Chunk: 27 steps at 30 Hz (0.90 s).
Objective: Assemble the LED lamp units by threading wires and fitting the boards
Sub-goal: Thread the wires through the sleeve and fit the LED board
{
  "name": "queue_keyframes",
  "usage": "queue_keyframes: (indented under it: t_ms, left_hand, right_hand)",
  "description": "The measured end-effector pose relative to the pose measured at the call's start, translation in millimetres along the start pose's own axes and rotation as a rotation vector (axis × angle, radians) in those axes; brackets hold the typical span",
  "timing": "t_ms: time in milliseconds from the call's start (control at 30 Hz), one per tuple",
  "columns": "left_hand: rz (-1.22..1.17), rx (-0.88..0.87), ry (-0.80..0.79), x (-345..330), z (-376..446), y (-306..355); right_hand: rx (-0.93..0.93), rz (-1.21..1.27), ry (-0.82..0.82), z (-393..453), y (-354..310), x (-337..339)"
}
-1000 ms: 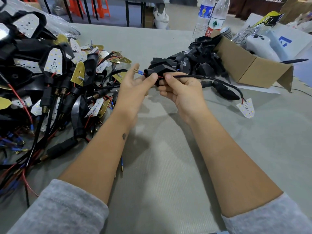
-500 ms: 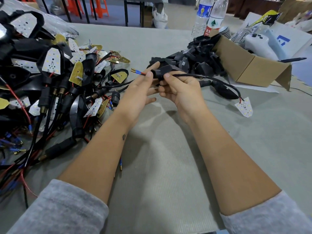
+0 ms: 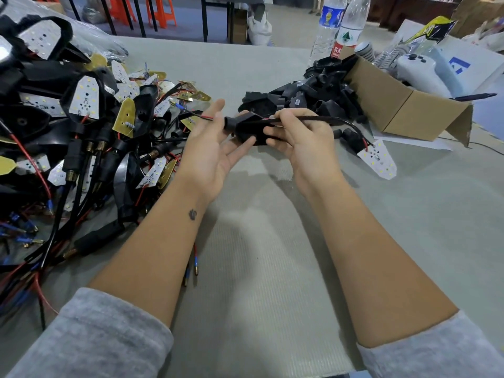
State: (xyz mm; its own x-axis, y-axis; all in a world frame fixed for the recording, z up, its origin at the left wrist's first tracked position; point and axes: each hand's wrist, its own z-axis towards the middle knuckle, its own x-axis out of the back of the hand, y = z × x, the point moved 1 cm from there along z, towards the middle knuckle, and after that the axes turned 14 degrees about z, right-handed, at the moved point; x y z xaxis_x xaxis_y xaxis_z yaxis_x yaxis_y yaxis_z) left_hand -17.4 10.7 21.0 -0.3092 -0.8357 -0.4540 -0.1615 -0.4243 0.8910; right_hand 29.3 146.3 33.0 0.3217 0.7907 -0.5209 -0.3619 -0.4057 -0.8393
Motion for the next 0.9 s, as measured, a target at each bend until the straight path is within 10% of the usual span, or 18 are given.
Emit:
queue_keyframes:
  t_ms: [900]
  left_hand:
    - [0.058,-0.080,0.032,3.8,5.7,-2.0]
  right_hand:
    - [-0.069,0.041,0.074,-0.7,1.9,0.1]
